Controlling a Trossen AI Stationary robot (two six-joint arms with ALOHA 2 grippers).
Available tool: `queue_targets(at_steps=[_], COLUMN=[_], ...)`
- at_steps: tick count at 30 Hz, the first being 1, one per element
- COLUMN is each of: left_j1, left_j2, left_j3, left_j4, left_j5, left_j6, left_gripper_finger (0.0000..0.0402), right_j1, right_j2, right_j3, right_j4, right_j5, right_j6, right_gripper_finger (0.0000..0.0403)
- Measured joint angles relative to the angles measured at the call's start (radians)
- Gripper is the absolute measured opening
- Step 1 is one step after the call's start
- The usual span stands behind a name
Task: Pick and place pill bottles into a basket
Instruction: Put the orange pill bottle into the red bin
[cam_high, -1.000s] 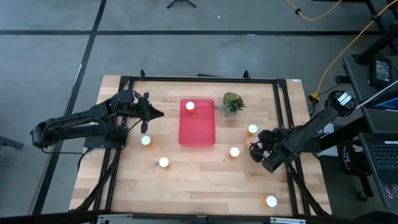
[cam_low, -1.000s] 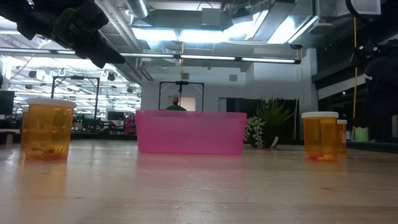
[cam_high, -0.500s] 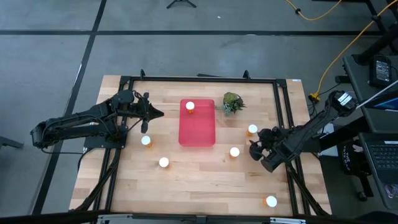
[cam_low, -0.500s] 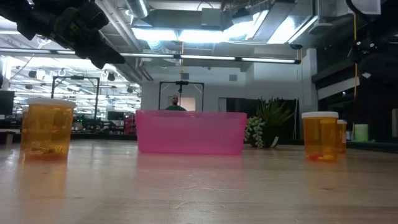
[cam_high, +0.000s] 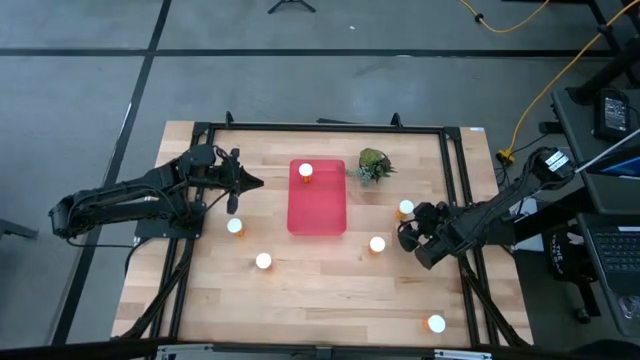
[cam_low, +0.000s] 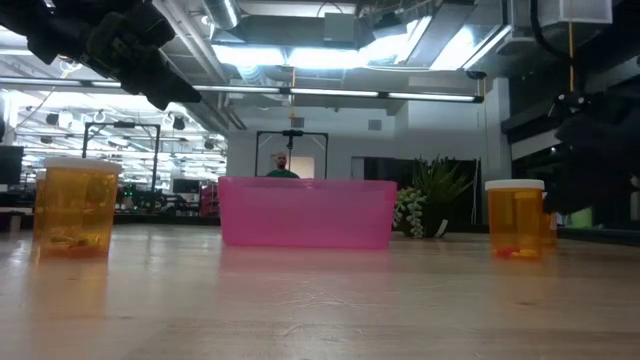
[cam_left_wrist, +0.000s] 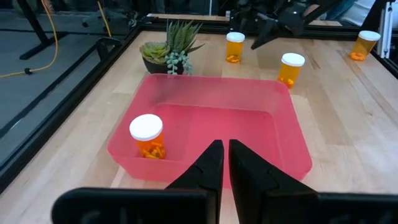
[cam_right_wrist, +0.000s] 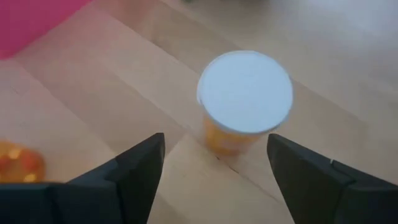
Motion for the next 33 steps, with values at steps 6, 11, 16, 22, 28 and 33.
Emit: queue_targets(at_steps=[6,11,16,22,28,33], left_j1=[0.0,0.0,0.0,0.0,0.0,0.0], left_j2=[0.0,0.0,0.0,0.0,0.0,0.0], left_j3=[0.0,0.0,0.0,0.0,0.0,0.0], left_j4=[0.0,0.001,0.001,0.0,0.0,0.0], left_j5=[0.0,0.0,0.0,0.0,0.0,0.0], left_j6=[0.002,0.001,0.001,0.001,0.002,0.001], left_gripper_finger=[0.0016,0.0016,0.0016,0.0013,0.0017,0.0016], right_j1=[-0.013,-0.019,-0.025,-0.047,-0.082,-0.11], right_j2=[0.0,0.0,0.0,0.0,0.0,0.0], right_j3=[-0.035,-0.036,-0.036,-0.036,-0.036,-0.036], right_j4=[0.058,0.071,0.07,0.075,0.11,0.142], right_j5=[0.027,0.077,0.072,0.09,0.089,0.08], right_j6=[-0.028,-0.077,-0.081,-0.079,-0.132,-0.197], right_gripper_finger=[0.0287,0.0287,0.0287,0.0287,0.0287,0.0287])
